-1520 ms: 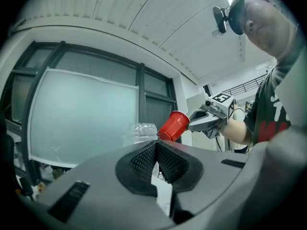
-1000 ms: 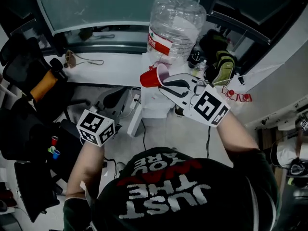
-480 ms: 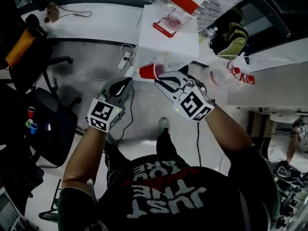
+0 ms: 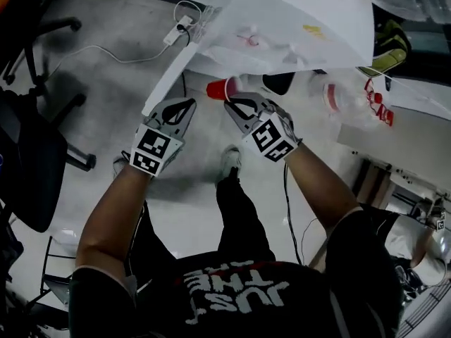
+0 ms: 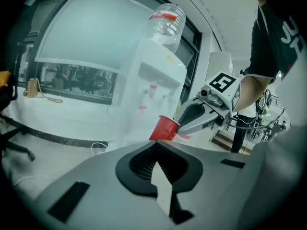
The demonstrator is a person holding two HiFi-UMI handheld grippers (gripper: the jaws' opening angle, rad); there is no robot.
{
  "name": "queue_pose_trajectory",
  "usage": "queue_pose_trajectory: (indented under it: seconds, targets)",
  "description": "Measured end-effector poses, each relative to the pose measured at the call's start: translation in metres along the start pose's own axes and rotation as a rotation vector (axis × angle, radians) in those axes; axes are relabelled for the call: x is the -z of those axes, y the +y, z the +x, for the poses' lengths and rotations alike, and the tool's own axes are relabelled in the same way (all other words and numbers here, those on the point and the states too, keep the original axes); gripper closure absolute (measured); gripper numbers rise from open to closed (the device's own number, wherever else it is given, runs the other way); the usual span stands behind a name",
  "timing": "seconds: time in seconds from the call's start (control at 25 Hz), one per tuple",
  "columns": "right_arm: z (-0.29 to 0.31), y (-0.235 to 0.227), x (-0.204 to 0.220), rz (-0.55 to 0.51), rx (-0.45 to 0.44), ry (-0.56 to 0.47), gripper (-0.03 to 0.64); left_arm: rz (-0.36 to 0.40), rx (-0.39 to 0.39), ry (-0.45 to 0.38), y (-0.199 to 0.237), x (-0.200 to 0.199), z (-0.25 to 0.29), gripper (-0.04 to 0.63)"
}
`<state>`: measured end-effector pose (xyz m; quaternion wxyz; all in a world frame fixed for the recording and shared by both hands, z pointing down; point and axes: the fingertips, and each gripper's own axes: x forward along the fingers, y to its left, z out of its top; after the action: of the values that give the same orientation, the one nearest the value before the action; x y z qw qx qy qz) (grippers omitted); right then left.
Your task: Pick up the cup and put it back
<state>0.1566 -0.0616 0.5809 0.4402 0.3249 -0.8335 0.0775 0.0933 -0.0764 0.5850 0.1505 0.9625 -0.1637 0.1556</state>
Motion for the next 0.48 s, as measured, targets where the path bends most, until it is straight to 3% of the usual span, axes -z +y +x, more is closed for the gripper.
queue_pose_trajectory:
  seconds: [0.24,0.48]
  targets:
    - [0.114,0.004,0.108,-0.030,0.017,0.067,0.571,-0.007,-0.012,0.052,0.020,0.120,0.068,0.588]
    - [0.205,-0.004,0.207,-0.066,0.048,0.149,0.571,0.020,0.002,0.079,0.031,0.202,0.122,0.588]
